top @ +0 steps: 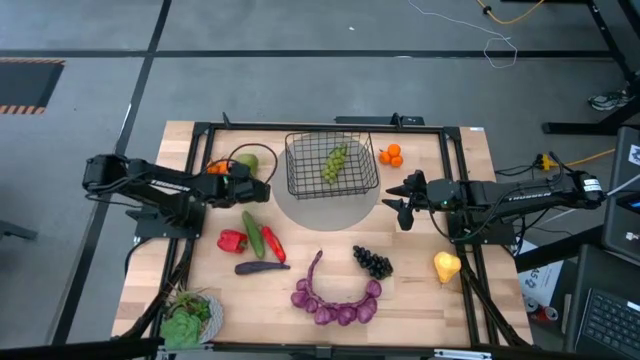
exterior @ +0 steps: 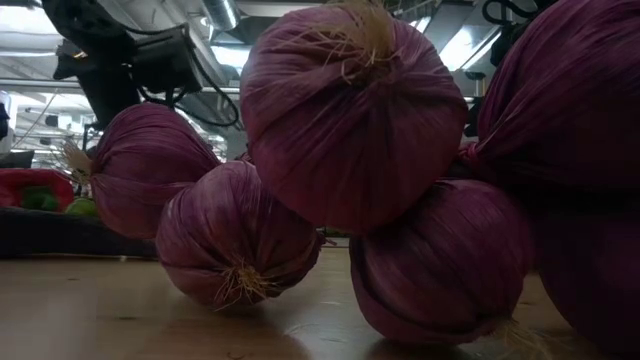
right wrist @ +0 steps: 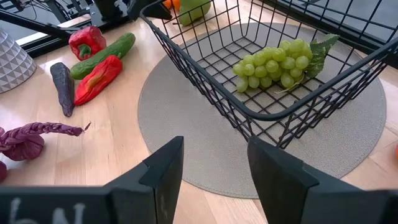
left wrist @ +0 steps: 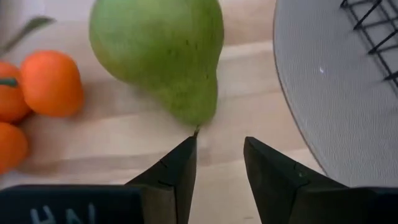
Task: Build produce basket
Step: Put the green pear into the black wire basket
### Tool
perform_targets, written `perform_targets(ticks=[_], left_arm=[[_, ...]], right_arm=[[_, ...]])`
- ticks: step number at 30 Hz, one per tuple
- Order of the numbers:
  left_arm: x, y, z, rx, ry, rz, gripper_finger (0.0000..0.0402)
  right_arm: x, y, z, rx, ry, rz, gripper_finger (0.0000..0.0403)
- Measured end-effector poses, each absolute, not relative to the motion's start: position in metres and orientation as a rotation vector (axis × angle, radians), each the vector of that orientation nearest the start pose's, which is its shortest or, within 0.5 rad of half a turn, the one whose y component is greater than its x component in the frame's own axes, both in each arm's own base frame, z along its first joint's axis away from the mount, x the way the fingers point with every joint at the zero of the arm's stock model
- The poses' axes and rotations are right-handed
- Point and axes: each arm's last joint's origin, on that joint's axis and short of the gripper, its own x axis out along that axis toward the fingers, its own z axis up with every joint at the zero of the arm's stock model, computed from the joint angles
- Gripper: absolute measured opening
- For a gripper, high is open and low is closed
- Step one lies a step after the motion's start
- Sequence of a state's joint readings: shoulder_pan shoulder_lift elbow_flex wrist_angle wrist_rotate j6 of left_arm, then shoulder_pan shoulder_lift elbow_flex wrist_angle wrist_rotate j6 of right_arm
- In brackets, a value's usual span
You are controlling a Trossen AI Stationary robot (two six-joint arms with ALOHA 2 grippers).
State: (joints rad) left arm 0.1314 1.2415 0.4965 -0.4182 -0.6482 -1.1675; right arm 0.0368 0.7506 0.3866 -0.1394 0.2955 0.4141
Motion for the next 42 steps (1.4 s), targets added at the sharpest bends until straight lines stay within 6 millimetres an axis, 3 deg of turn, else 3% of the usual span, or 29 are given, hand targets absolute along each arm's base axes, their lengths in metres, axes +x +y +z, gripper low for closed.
perform_targets(ticks=[18,42], left_arm=[[0.191,0.05,0.129,-0.698,0.695,1.267,0.013],[0.193,0.055,0.13,-0.688,0.665,1.276,0.013]], right_arm=[[0.161,-0.003,0.206,0.327,0.436,-0.353,0.0181],[0.161,-0.002,0.206,0.321,0.437,-0.352,0.0181]])
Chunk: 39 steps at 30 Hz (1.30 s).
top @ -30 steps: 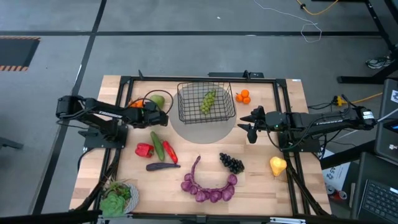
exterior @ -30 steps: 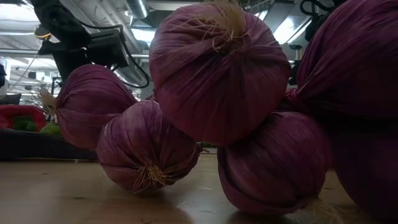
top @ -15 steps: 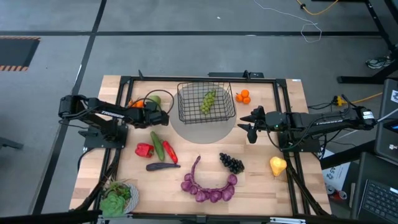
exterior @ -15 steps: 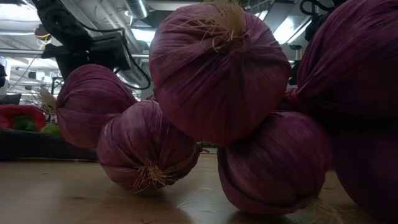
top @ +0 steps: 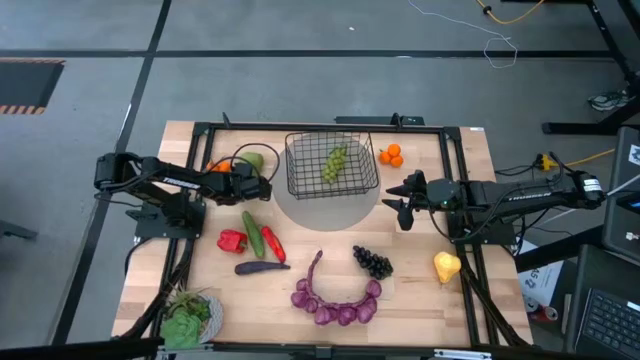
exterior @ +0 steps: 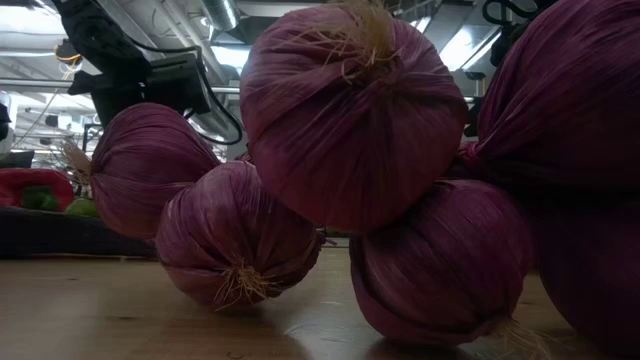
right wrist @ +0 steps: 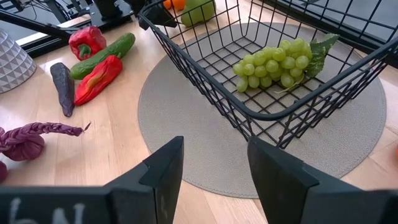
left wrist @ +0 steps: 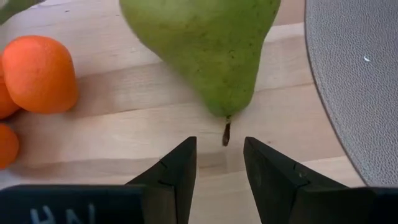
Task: Build produce basket
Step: Put the green pear into the black wire basket
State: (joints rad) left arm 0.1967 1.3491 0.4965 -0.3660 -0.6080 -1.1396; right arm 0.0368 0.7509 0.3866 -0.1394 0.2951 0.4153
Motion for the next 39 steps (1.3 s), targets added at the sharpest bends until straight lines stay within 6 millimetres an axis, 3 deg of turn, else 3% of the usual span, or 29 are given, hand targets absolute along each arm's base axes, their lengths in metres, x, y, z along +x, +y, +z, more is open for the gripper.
perform_targets(ticks=[39], left_arm=[[0.197,0.065,0.122,-0.655,0.666,1.301,0.0126]], right_arm=[[0.161,-0.003,0.206,0.322,0.437,-0.352,0.0181]])
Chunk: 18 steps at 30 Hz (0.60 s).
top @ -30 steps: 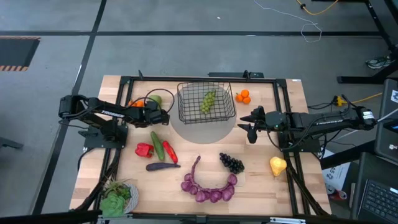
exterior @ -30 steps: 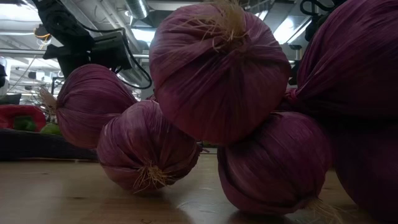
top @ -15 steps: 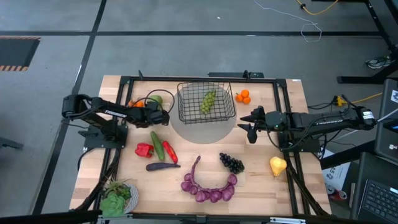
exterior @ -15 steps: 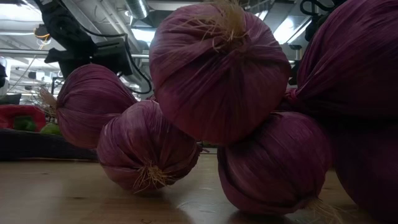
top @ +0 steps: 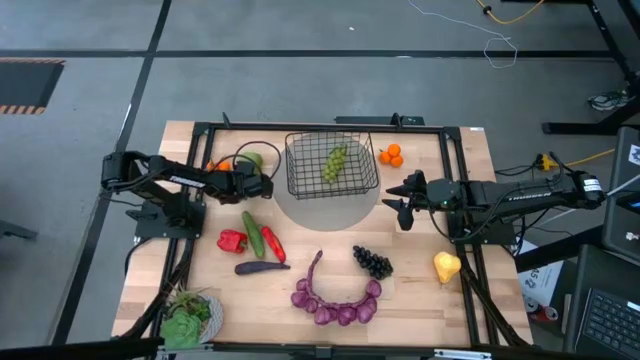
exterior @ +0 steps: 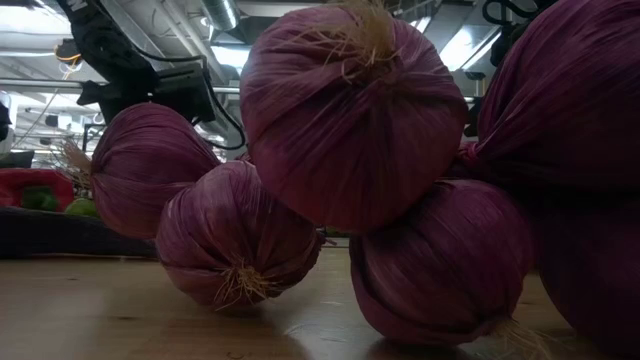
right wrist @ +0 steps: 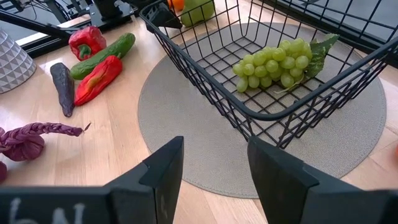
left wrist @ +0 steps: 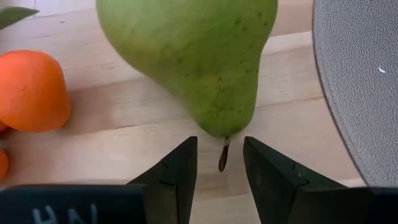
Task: Build produce basket
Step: Put the green pear into the black wire basket
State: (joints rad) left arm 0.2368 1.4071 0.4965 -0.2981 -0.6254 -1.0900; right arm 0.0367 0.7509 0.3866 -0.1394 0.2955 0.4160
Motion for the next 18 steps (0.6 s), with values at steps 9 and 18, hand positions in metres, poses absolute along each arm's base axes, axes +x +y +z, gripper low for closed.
perform_targets(ticks=[9,18], left_arm=[[0.1968,0.0661,0.1218,-0.661,0.67,1.301,0.0117],[0.1968,0.066,0.1217,-0.664,0.674,1.298,0.0055]], right_arm=[[0.1611,-0.0025,0.2064,0.321,0.437,-0.352,0.0181],[0.1611,-0.0025,0.2064,0.321,0.437,-0.351,0.0181]])
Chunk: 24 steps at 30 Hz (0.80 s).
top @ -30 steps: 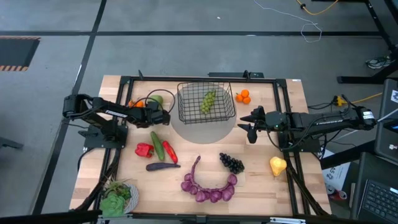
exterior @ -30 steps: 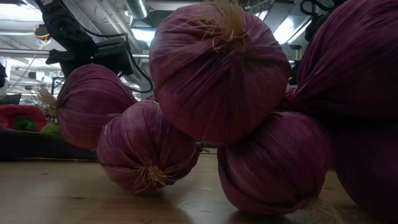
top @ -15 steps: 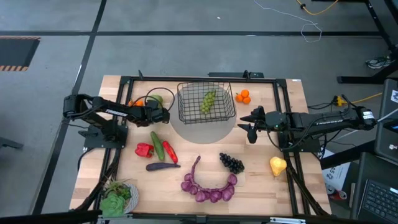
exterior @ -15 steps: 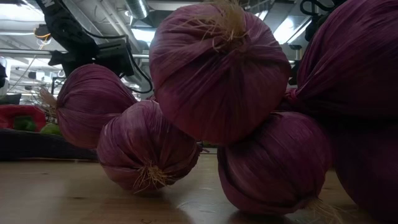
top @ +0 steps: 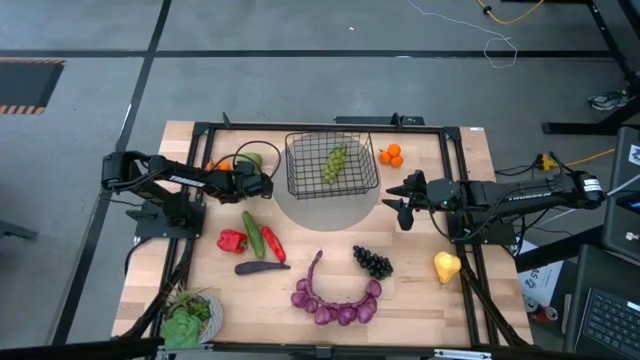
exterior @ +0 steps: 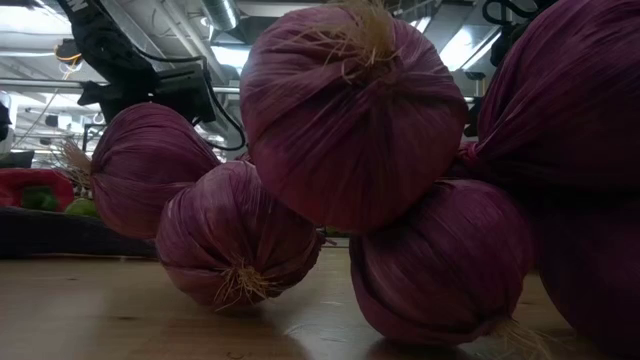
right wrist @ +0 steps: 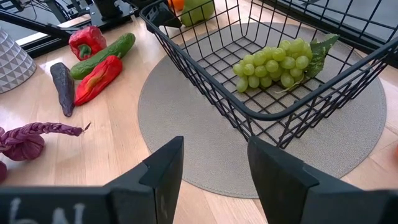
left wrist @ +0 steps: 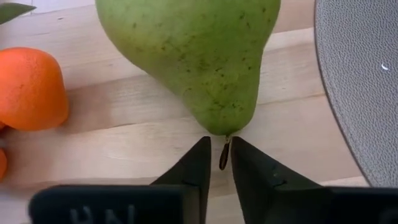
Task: Build produce basket
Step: Put the green pear into the black wire basket
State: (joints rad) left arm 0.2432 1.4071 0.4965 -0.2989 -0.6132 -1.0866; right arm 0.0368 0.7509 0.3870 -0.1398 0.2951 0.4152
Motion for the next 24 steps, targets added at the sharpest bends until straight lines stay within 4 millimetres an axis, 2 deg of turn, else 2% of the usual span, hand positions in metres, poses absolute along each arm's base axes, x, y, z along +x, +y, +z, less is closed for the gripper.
perform_targets(ticks=[5,17,24], left_arm=[[0.197,0.066,0.122,-0.66,0.671,1.3,0.0007],[0.202,0.053,0.126,-0.518,0.568,1.321,0.0002],[0.214,0.047,0.147,-0.451,0.49,1.286,0.0001]], right_arm=[[0.161,-0.002,0.206,0.321,0.437,-0.351,0.0181],[0.161,-0.002,0.206,0.321,0.437,-0.352,0.0181],[0.161,-0.002,0.206,0.322,0.437,-0.352,0.0181]])
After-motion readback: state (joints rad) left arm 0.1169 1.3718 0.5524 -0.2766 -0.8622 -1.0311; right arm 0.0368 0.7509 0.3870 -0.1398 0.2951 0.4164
